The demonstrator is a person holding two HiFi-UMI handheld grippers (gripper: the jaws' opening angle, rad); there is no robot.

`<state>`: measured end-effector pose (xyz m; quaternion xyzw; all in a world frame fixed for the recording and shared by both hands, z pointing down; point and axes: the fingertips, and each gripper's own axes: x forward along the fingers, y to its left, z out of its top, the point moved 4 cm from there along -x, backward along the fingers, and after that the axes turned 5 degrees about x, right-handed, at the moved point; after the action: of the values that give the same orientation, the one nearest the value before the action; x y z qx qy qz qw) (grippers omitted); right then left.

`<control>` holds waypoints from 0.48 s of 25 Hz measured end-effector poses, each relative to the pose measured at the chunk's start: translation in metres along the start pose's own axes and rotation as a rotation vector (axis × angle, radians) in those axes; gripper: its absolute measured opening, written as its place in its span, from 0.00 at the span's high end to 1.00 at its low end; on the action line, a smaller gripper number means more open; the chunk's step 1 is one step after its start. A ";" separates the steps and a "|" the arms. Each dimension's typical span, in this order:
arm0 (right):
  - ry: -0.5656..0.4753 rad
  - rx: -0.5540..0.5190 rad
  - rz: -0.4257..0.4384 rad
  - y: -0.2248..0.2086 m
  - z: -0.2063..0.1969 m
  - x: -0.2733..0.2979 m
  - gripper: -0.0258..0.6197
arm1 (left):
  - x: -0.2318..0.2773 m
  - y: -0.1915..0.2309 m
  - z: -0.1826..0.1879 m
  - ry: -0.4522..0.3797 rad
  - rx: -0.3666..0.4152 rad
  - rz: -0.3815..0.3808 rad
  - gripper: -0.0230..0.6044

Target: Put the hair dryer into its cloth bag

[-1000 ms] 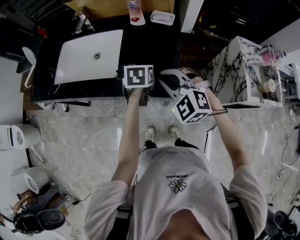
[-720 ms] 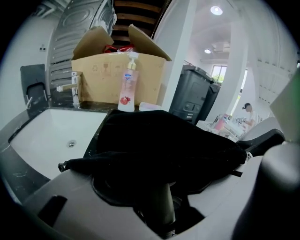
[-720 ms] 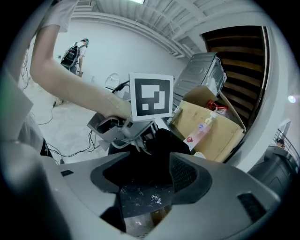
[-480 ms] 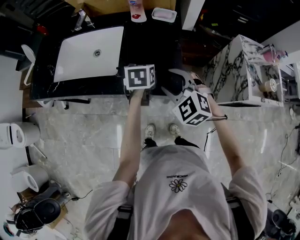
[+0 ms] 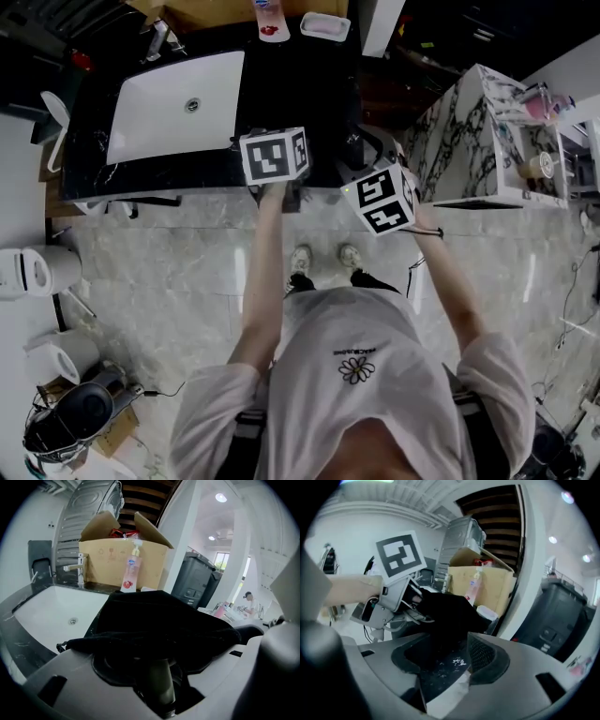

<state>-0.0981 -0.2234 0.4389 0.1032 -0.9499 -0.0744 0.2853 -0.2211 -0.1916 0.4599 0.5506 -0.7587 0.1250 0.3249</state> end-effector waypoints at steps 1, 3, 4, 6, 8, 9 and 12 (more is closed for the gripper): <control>0.012 0.079 0.014 0.000 -0.004 0.003 0.63 | -0.001 -0.001 0.001 -0.002 0.003 0.002 0.55; 0.023 0.254 0.042 0.001 -0.011 0.010 0.63 | -0.002 -0.002 0.002 -0.003 0.005 0.003 0.55; 0.023 0.345 0.051 0.001 -0.013 0.013 0.65 | -0.002 -0.002 0.002 -0.003 0.004 0.003 0.55; 0.015 0.528 0.070 0.002 -0.014 0.019 0.72 | -0.003 -0.002 0.001 -0.002 0.003 0.006 0.55; 0.007 0.694 0.104 0.004 -0.015 0.024 0.77 | -0.005 -0.002 0.001 -0.002 -0.001 0.006 0.55; 0.007 0.762 0.126 0.006 -0.016 0.026 0.79 | -0.005 -0.002 0.000 -0.002 -0.003 0.007 0.55; -0.004 0.895 0.190 0.009 -0.020 0.028 0.90 | -0.006 -0.004 0.000 0.000 -0.004 0.008 0.55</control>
<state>-0.1115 -0.2230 0.4719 0.1284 -0.8945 0.3696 0.2162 -0.2167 -0.1884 0.4557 0.5470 -0.7612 0.1249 0.3253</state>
